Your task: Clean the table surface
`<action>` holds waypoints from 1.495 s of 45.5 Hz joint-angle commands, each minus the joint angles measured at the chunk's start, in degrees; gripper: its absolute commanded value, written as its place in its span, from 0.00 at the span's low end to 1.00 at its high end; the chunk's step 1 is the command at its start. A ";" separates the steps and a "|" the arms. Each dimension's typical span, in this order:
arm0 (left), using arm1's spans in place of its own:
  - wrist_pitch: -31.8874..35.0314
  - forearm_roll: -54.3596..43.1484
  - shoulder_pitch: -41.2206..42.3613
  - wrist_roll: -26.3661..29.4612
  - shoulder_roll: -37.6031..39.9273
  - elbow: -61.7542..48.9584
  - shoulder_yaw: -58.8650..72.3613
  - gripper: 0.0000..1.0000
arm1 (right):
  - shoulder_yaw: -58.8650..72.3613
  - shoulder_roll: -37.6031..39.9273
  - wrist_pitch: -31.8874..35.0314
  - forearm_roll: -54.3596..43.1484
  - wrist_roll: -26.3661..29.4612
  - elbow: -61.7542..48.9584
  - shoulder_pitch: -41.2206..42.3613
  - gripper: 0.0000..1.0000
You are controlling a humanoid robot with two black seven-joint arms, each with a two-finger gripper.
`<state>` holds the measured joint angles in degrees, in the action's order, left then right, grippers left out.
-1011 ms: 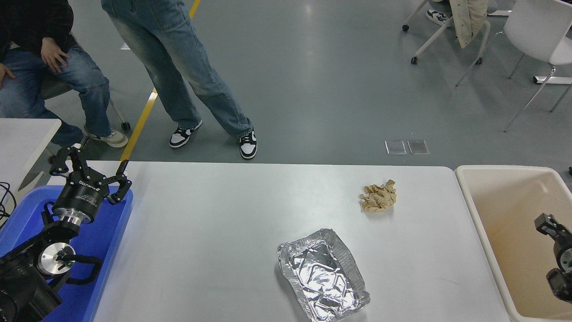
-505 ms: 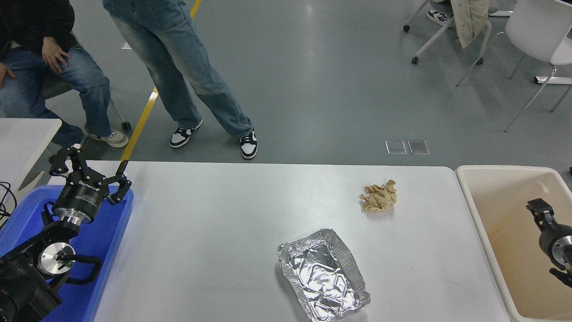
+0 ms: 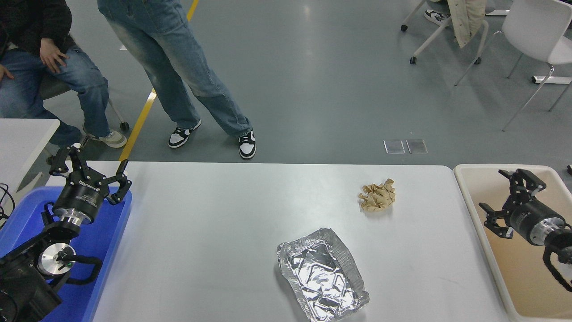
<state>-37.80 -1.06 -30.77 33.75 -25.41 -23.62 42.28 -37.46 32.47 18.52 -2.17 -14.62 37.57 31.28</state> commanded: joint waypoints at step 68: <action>0.00 0.00 0.01 0.00 0.01 -0.02 0.00 1.00 | -14.58 -13.05 -24.59 -15.85 -9.46 6.55 -4.47 1.00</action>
<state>-37.80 -1.05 -30.79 33.75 -25.41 -23.64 42.27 -50.34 21.68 -5.60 -18.27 -22.28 51.32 25.30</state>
